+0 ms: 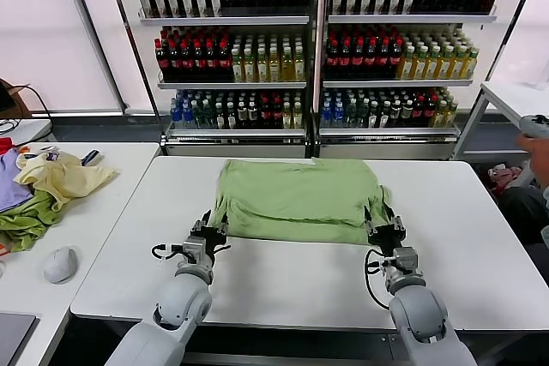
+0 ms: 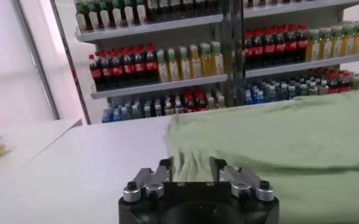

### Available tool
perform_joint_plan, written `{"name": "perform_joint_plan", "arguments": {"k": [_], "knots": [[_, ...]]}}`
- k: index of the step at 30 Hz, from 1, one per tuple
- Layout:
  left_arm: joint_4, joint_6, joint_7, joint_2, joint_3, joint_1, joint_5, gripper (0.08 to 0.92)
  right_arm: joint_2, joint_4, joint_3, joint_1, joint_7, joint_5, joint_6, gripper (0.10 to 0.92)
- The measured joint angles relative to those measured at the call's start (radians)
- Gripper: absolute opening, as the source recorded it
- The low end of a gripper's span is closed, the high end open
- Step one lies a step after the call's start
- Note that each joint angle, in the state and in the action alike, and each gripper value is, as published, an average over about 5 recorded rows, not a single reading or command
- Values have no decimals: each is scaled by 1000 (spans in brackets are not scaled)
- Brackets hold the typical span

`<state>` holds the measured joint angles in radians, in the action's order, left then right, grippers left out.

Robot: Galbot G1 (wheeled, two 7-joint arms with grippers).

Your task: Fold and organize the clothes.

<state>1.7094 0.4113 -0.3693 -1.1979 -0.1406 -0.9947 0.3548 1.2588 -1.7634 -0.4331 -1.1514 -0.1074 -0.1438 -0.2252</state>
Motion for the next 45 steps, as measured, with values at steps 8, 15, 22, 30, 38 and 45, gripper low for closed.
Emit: {"name": "perform_joint_plan", "arguments": {"k": [8, 15, 22, 30, 38, 45], "knots": [[-32, 12, -6, -9, 8, 15, 26, 731, 2, 0, -12, -16, -37, -58, -78, 786], [-58, 24, -6, -17, 18, 21, 41, 535, 10, 19, -1, -26, -61, -115, -149, 595], [-67, 36, -5, -16, 21, 28, 59, 336, 11, 23, 3, -36, -67, -154, -177, 405], [-75, 35, 6, -5, 19, 32, 93, 122, 5, 25, -1, -43, -62, -170, -188, 183], [-35, 31, 7, 9, 2, -6, 110, 101, -1, -11, -15, -80, -37, -160, -182, 151], [68, 39, 5, 32, -21, -92, 107, 101, -6, -102, -38, -174, -11, -133, -171, 151]]}}
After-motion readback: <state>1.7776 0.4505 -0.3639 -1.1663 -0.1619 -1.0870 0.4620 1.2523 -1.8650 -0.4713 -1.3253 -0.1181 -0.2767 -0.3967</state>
